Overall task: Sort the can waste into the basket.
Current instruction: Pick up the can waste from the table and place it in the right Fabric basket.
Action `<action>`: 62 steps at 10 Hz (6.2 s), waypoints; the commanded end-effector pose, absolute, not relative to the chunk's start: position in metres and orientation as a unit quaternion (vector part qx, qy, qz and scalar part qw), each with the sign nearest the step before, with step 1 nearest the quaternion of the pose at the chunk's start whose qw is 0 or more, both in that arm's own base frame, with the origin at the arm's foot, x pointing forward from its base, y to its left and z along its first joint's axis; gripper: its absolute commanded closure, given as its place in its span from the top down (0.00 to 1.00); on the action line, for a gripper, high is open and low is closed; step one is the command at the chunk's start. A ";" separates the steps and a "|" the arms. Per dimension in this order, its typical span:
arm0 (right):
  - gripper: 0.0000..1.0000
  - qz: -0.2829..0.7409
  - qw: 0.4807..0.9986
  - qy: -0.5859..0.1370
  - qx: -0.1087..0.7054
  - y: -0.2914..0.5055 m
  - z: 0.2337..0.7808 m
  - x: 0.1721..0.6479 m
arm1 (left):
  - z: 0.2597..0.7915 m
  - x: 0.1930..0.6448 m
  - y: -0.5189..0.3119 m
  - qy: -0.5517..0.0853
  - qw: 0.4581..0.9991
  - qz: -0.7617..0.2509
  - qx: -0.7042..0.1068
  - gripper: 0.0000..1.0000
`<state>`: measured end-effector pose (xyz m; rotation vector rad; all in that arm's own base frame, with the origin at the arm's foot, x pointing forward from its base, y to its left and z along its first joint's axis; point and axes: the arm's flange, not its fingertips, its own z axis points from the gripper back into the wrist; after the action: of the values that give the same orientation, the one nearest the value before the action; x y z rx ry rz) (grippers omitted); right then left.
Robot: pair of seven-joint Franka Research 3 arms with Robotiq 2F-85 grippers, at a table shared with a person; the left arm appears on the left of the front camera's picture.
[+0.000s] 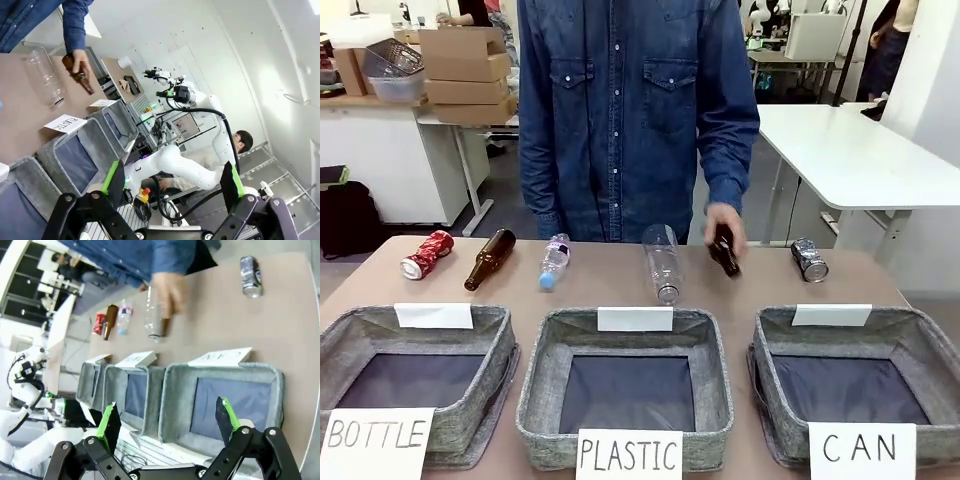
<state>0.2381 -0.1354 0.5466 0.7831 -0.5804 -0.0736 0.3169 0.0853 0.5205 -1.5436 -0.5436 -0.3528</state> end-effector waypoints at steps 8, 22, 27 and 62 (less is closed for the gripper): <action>1.00 -0.129 0.967 -0.189 0.109 -0.025 0.472 0.429 | 0.524 0.319 0.086 -0.250 0.660 -0.164 -0.689 1.00; 1.00 -0.015 0.990 -0.138 0.032 -0.015 0.331 0.615 | 0.524 0.319 0.086 -0.250 0.660 -0.164 -0.689 1.00; 1.00 -0.045 0.992 -0.121 0.014 -0.006 0.309 0.636 | 0.524 0.319 0.086 -0.250 0.660 -0.164 -0.689 1.00; 1.00 0.421 0.898 -0.035 0.124 -0.012 0.430 0.305 | 0.524 0.319 0.086 -0.250 0.660 -0.164 -0.689 1.00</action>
<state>0.3172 -0.0105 0.4516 0.2685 -0.0554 0.8370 0.3190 0.0870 0.5213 -1.5451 -0.5471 -0.3531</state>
